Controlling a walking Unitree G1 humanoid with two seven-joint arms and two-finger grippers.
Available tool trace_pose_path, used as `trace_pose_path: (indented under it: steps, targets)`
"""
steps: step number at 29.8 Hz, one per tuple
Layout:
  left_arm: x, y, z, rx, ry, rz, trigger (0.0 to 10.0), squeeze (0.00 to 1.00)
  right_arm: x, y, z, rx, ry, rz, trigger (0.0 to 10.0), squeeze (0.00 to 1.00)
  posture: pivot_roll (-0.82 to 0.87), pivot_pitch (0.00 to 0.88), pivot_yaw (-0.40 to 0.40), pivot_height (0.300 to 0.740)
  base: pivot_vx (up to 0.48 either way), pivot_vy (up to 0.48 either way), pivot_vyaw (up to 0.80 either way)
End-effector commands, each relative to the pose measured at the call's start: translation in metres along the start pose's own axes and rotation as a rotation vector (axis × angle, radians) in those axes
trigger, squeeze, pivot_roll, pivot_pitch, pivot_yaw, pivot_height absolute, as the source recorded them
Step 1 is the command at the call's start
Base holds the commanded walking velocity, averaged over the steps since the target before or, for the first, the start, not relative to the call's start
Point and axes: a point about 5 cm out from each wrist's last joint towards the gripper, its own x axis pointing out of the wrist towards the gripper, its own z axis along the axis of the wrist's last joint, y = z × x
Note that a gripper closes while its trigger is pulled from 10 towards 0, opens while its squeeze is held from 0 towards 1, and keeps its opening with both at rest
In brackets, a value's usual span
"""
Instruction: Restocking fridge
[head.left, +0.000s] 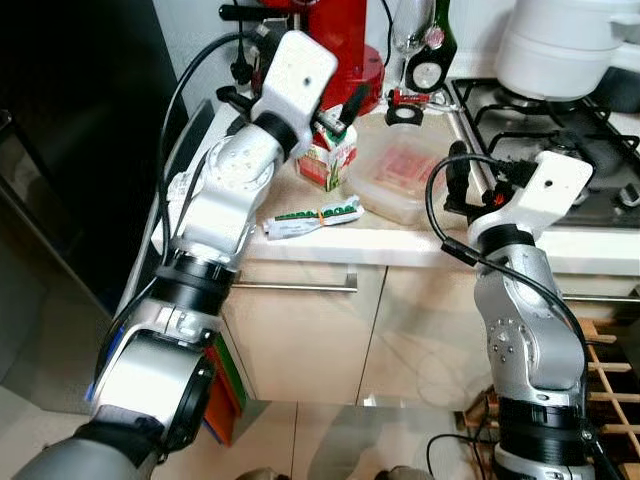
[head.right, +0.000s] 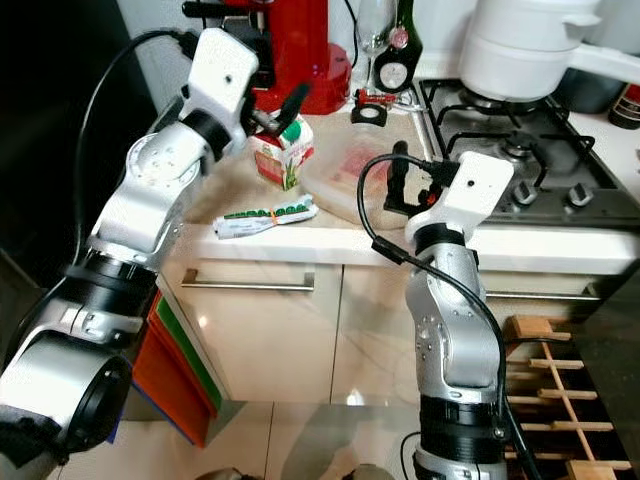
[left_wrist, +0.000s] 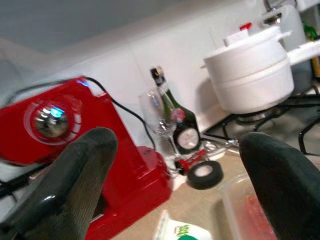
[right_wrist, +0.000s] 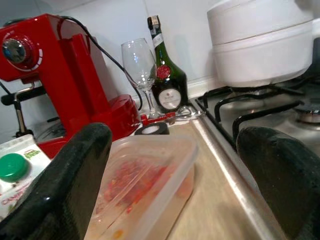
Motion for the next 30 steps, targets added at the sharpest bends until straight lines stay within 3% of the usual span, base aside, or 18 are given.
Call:
trace_pose_path:
  steps: [1,11,17,30]
  targets:
    - [0.003,0.000,-0.001,0.014,0.011,-0.009,10.0,0.00,-0.003,-0.002,0.002,-0.008,0.007,-0.005,10.0,0.00,-0.20,0.061,0.045,0.740,0.000,0.000,0.00]
    - [0.008,-0.014,-0.003,0.093,0.045,-0.096,10.0,0.00,-0.011,-0.006,0.001,-0.011,0.033,-0.025,10.0,0.00,-0.21,0.087,0.052,0.740,0.000,0.000,0.00]
    - [0.005,-0.023,-0.010,0.080,0.086,-0.142,10.0,0.00,-0.013,-0.006,-0.001,-0.011,0.048,-0.031,10.0,0.00,-0.21,0.080,0.052,0.740,0.000,0.000,0.00]
    - [0.005,-0.016,-0.027,0.099,0.153,-0.111,10.0,0.00,-0.015,-0.009,-0.003,-0.019,0.063,-0.036,10.0,0.00,-0.22,0.066,0.048,0.740,0.000,0.000,0.00]
